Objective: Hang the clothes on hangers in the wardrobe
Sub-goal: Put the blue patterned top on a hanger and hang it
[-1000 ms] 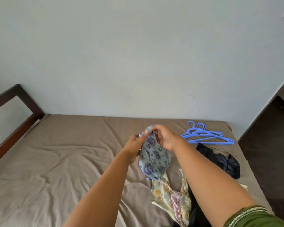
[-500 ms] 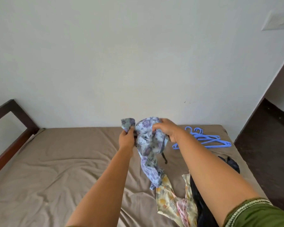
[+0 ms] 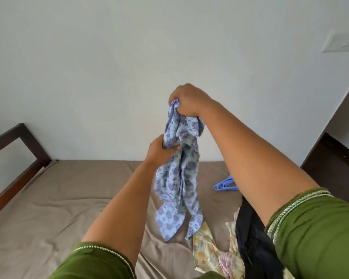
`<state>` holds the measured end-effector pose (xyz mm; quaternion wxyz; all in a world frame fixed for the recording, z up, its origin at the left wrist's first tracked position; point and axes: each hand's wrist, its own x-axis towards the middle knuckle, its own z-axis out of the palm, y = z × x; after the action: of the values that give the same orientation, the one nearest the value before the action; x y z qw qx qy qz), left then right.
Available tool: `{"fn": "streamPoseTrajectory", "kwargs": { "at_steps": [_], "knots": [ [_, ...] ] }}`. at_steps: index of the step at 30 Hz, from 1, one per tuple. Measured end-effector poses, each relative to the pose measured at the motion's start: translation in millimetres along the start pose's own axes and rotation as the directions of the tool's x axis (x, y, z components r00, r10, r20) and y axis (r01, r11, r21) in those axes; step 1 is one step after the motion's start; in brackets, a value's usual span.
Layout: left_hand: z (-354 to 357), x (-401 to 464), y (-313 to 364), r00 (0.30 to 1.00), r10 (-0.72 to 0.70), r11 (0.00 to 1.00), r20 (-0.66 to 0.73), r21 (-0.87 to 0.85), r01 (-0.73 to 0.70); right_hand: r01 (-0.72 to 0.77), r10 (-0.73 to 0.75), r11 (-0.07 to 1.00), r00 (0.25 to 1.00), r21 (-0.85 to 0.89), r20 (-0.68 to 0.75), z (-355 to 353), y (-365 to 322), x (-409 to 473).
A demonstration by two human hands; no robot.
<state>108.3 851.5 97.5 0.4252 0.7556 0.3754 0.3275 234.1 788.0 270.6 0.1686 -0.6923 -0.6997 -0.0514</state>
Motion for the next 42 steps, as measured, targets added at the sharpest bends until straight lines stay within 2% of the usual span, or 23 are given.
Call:
{"fn": "streamPoseTrajectory", "kwargs": {
  "at_steps": [3,6,8,11,13,16,18,21,23,24,25,27,29,31,35,39,42],
  "knots": [
    [-6,3,-17,0.985,-0.142,0.985,0.094,0.116,0.13,0.024,-0.008,0.994,0.988,0.103,-0.157,-24,1,7],
    [-14,-3,-38,0.962,-0.249,0.961,0.112,0.151,0.231,-0.008,0.045,0.993,0.948,0.118,-0.314,-38,13,16],
    [-23,-5,-46,0.972,-0.23,0.962,0.051,0.16,0.22,-0.073,0.124,0.987,0.909,0.142,-0.398,-41,26,22],
    [-28,-13,-41,0.977,-0.196,0.98,-0.078,0.011,0.198,-0.14,0.213,0.973,0.854,0.186,-0.475,-43,35,28],
    [-16,-20,-38,0.985,-0.161,0.985,-0.067,0.045,0.164,-0.158,0.234,0.969,0.84,0.193,-0.489,-43,33,30],
    [14,-31,-36,0.997,-0.068,0.966,0.043,0.253,0.054,-0.164,0.234,0.969,0.846,0.184,-0.479,-38,20,35],
    [28,-29,-37,1.0,-0.016,0.947,0.019,0.321,0.009,-0.161,0.228,0.971,0.846,0.176,-0.482,-36,12,38],
    [30,-26,-35,0.984,-0.032,0.879,-0.173,0.464,0.11,-0.152,0.216,0.974,0.84,0.167,-0.498,-37,5,40],
    [23,-25,-33,0.929,-0.007,0.862,-0.369,0.469,0.193,-0.146,0.214,0.974,0.834,0.17,-0.508,-40,5,40],
    [18,-25,-32,0.91,-0.006,0.873,-0.415,0.442,0.208,-0.145,0.216,0.974,0.832,0.174,-0.511,-41,6,40],
    [13,-22,-34,0.915,-0.008,0.875,-0.403,0.44,0.201,-0.144,0.218,0.973,0.83,0.181,-0.514,-43,7,39],
    [7,-15,-37,0.96,-0.061,0.861,-0.273,0.471,0.189,-0.137,0.22,0.971,0.831,0.194,-0.511,-45,8,38],
    [-2,-8,-35,0.981,-0.16,0.888,-0.112,0.417,0.193,-0.133,0.222,0.97,0.831,0.206,-0.511,-45,10,36],
    [-11,-6,-33,0.983,-0.183,0.914,-0.024,0.363,0.179,-0.15,0.247,0.964,0.818,0.221,-0.52,-47,14,34],
    [-36,-1,-42,0.981,-0.113,0.927,-0.161,0.338,0.162,-0.242,0.317,0.948,0.772,0.207,-0.55,-52,35,25],
    [-47,0,-52,0.985,-0.169,0.846,-0.012,0.511,0.152,-0.28,0.395,0.917,0.739,0.284,-0.546,-49,42,26],
    [-49,-3,-57,0.977,-0.134,0.911,-0.167,0.367,0.188,-0.327,0.433,0.901,0.707,0.285,-0.559,-44,46,25]
  ]
}}
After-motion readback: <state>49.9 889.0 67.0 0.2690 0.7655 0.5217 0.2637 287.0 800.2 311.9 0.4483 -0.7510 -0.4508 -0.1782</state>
